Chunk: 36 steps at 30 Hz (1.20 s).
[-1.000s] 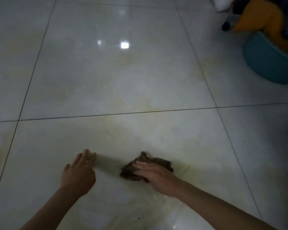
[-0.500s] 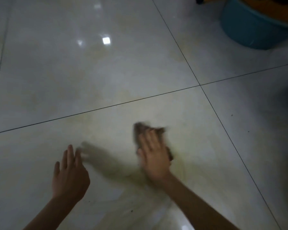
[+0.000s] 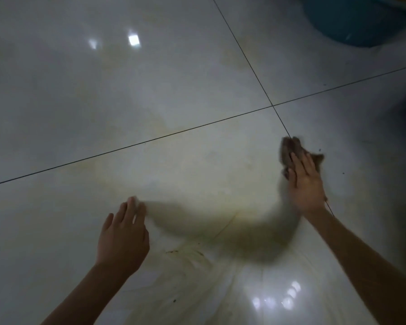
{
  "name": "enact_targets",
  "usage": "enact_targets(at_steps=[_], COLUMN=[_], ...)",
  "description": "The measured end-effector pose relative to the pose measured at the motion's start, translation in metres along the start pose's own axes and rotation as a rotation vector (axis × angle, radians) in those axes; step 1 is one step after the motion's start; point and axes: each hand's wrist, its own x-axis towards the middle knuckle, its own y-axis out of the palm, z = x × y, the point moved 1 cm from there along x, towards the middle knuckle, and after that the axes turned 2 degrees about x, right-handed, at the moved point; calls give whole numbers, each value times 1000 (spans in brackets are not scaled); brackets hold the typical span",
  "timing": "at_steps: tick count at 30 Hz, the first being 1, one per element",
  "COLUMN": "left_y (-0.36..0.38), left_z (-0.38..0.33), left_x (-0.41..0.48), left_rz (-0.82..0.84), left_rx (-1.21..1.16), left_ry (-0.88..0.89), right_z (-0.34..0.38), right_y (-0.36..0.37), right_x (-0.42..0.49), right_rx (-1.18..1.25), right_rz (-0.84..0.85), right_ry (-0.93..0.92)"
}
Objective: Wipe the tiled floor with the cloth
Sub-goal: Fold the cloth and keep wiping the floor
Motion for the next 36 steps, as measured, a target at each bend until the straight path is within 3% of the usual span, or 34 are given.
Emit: enact_targets(at_steps=[2,4,8,10,11,13,17,21,23,25,27,29,32,36], left_y=[-2,-6,-10,-9,-9,-10,-12,-9,-10,-12,-12,-15,-13,-9], left_z=[0,-3,-7,-6,-4,-1,0,-2,-2,-3,-2,-4,-3,-3], left_x=[3,5,8,7,5,4,5,4,4,4,5,5,5,2], left_rz=[-8,17,-8,-6,-23,-43,-23,-12,-21,-12,-65,-4,-34,-10], left_rx=[4,56,143,139,142,137,120,87,97,87,70,93,77,75], left_ry=[34,24,24,21,23,24,76,27,36,52,25,32,67,54], right_z=[33,82,151,136,117,70,-9,29,75,112,126,122,91,21], right_y=[8,21,44,37,33,21,-9,3,19,30,30,19,-3,-14], right_x=[-35,-72,-127,-114,-104,-77,-24,-10,-33,-67,-91,-91,-45,38], right_rx=[44,83,124,129,144,136,67,55,119,202,302,409,464,357], right_rz=[-27,0,195,300,333,315,152,-22,8,106,245,389,361,144], right_ry=[67,-21,-482,-736,-774,-668,-264,17,-54,-286,-474,-576,-499,-128])
